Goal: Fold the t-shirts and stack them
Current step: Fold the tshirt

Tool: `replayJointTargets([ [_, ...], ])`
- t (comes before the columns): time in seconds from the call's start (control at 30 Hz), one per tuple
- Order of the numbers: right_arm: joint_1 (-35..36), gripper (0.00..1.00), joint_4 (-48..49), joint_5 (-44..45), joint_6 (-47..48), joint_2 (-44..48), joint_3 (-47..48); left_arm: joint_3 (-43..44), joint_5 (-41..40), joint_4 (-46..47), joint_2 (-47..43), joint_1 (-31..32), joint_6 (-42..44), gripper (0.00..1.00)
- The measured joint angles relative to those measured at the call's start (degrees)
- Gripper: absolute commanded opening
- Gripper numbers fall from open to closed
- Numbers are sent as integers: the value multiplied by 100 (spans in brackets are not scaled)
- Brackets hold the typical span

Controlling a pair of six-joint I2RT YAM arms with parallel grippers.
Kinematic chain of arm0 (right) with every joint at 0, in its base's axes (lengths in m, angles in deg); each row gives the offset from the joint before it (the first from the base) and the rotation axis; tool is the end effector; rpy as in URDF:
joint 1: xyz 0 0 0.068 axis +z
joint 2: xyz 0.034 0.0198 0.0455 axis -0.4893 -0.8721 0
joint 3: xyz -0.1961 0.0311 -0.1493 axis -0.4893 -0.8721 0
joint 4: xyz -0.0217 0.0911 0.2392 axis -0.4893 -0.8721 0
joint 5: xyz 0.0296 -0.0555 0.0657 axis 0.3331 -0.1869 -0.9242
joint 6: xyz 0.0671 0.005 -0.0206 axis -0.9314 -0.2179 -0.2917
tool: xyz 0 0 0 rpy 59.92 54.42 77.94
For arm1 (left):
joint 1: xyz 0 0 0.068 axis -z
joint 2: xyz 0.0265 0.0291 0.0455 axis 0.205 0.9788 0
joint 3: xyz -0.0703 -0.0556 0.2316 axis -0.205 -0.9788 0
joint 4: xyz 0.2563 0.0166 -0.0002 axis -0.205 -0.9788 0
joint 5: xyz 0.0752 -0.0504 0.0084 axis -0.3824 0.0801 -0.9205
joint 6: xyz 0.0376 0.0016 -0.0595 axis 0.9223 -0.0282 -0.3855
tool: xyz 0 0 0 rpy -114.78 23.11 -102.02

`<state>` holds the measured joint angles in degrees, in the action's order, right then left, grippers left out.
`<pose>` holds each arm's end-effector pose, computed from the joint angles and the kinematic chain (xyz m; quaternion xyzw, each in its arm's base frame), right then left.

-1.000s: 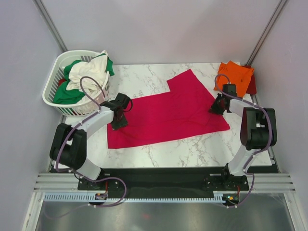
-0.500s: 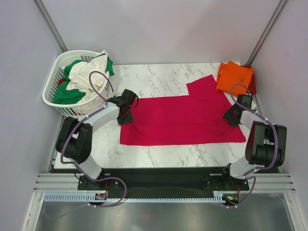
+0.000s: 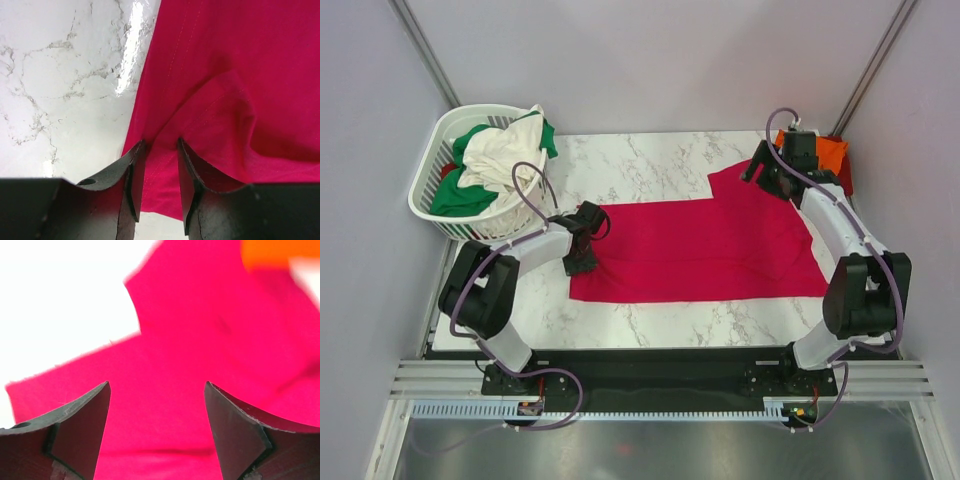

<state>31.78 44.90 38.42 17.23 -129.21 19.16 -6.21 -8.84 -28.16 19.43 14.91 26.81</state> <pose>0.3648 0.0176 0.2406 0.2076 0.8921 0.1242 0.3817 0.2717 -0.1169 0.1185 -0.1477 0.9699 0.0652 0.1821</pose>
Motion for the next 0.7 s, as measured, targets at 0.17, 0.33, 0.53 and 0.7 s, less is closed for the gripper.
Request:
replayJointTargets([
  [0.17, -17, 87, 76, -72, 153, -929, 1397, -7, -85, -44, -2, -9, -129, 45],
  [0.33, -46, 91, 55, -348, 299, -1989, 2146, -332, -116, 17, -310, -146, -428, 50],
  [0.53, -39, 93, -103, -400, 404, -2966, 2833, -1010, -83, -68, -997, -527, -581, 51],
  [0.7, -42, 95, -179, -382, 501, -3689, 3729, -1023, -4, -205, -1056, -704, -581, 51],
])
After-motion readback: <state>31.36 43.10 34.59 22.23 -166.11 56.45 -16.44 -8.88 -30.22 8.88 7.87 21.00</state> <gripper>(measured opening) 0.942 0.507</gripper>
